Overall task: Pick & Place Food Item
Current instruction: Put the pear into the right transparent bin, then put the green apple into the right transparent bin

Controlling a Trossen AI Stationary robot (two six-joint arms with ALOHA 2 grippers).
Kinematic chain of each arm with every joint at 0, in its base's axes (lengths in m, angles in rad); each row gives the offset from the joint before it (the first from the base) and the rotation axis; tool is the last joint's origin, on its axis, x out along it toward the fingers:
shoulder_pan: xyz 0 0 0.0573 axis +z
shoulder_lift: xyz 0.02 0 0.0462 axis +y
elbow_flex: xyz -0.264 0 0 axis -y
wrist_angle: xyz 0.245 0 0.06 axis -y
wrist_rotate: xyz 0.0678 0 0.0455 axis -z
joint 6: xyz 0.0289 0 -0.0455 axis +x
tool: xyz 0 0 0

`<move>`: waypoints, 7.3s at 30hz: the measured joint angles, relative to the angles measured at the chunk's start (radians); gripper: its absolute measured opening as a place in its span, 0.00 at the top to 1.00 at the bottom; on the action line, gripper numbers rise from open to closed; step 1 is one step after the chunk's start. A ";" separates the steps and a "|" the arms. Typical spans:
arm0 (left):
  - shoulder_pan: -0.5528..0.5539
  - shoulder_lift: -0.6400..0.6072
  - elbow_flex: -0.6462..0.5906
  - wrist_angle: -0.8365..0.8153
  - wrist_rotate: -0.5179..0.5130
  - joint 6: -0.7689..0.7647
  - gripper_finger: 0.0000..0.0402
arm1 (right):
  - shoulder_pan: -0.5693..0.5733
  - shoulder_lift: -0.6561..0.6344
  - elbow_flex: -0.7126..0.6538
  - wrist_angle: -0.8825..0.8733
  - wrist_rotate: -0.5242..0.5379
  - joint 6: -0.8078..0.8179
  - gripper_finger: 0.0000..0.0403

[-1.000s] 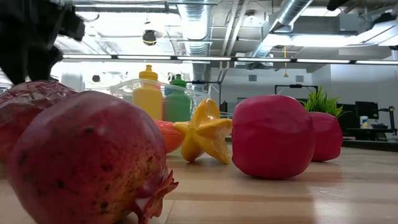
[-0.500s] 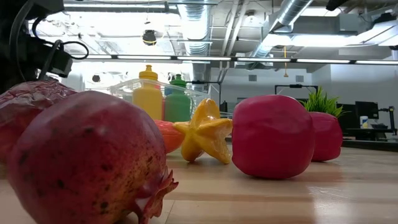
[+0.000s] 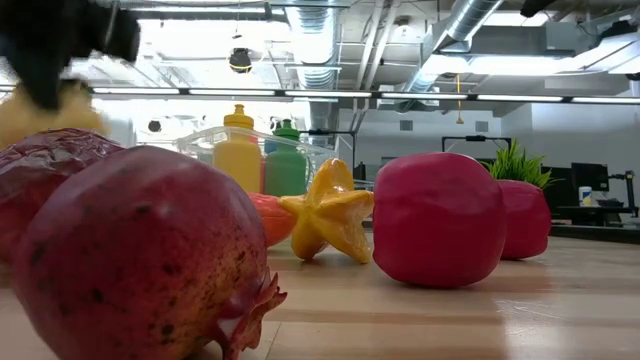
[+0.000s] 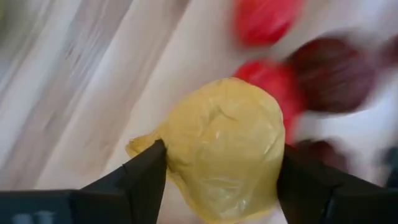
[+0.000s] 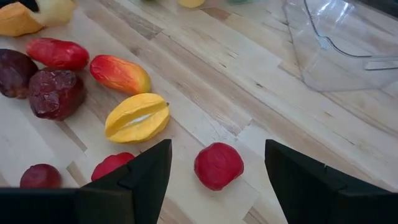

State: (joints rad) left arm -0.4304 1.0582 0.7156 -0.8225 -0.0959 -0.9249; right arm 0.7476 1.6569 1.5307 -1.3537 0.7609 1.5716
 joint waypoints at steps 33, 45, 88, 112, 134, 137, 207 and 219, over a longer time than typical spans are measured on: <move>0.180 -0.121 0.121 1.056 0.052 -0.051 0.36 | -0.445 -0.002 0.017 1.275 -0.240 -1.706 0.32; 0.274 -0.107 0.121 1.080 0.094 -0.047 0.36 | -0.409 0.000 0.018 1.206 -0.250 -1.703 0.28; 0.321 0.015 0.127 1.313 0.149 -0.048 0.28 | -0.401 0.002 0.079 1.264 -0.104 -1.650 0.83; 0.352 -0.200 0.120 0.908 0.113 -0.014 0.25 | -0.933 0.035 0.144 0.074 -0.222 -0.836 0.86; 0.353 -0.201 0.120 0.630 0.126 -0.014 0.25 | -1.091 0.050 -0.201 0.259 -0.420 -0.928 0.63; 0.353 -0.201 0.120 0.532 0.102 -0.007 0.25 | -1.100 0.050 -0.201 0.281 -0.421 -0.928 0.56; 0.353 -0.192 -0.632 0.822 -0.582 0.270 0.06 | -1.028 0.040 -0.163 0.346 -0.554 -1.059 0.33; 0.377 -0.192 -0.634 0.836 -0.589 0.266 0.16 | -1.028 0.040 -0.163 0.380 -0.555 -1.059 0.33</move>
State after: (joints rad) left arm -0.0530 0.8665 0.0818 0.0139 -0.6847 -0.6589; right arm -0.2806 1.6974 1.3674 -0.9734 0.2062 0.5123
